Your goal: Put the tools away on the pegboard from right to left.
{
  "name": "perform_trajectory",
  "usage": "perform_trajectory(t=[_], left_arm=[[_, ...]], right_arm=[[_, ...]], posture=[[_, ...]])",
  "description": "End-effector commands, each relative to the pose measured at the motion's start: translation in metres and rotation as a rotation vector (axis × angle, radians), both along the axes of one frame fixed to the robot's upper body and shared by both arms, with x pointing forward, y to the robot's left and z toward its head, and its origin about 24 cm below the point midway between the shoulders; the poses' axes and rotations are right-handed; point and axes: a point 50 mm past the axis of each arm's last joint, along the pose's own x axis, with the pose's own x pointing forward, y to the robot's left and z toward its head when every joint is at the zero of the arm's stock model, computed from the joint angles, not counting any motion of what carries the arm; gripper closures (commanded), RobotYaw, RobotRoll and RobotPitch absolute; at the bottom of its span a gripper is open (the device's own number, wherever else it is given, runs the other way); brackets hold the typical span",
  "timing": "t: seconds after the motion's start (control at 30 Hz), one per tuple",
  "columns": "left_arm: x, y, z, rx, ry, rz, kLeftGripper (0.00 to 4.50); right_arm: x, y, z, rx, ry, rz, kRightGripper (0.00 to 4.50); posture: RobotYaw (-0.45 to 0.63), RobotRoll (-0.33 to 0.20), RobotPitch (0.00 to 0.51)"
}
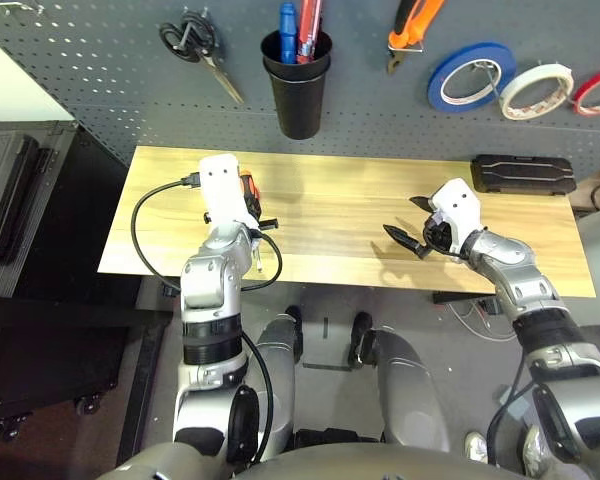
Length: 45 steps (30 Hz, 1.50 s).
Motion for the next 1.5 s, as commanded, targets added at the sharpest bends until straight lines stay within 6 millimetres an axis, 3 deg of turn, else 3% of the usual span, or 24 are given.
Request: perform_trajectory(t=[0.03, 0.2, 0.4, 0.77, 1.07, 1.5], left_arm=[[-0.012, 0.007, 0.009, -0.002, -0.072, 0.046, 3.83], [-0.020, 0.020, 0.054, 0.023, -0.379, 0.106, 3.83], [-0.027, 0.020, 0.099, -0.030, -0.585, 0.071, 3.83], [-0.030, 0.008, 0.155, -0.078, -0.781, -0.019, 3.83], [-0.020, 0.001, 0.176, -0.112, -0.835, -0.062, 3.83], [0.007, -0.028, 0.203, -0.174, -0.898, -0.163, 3.83]], right_arm=[[0.000, -0.006, -0.004, 0.040, -0.015, 0.002, 0.00], [0.004, -0.004, 0.010, 0.120, -0.104, 0.049, 0.00], [-0.007, -0.012, 0.025, 0.228, -0.226, 0.139, 0.00], [-0.037, -0.034, 0.052, 0.392, -0.389, 0.205, 0.00], [-0.054, -0.043, 0.071, 0.439, -0.471, 0.203, 0.00], [-0.081, -0.068, 0.087, 0.426, -0.498, 0.121, 0.00]], posture=[[0.48, 0.000, 0.259], [0.50, 0.000, 0.246], [0.49, 0.000, 0.243], [0.43, 0.000, 0.242], [0.35, 0.000, 0.235], [0.25, 0.000, 0.232]])
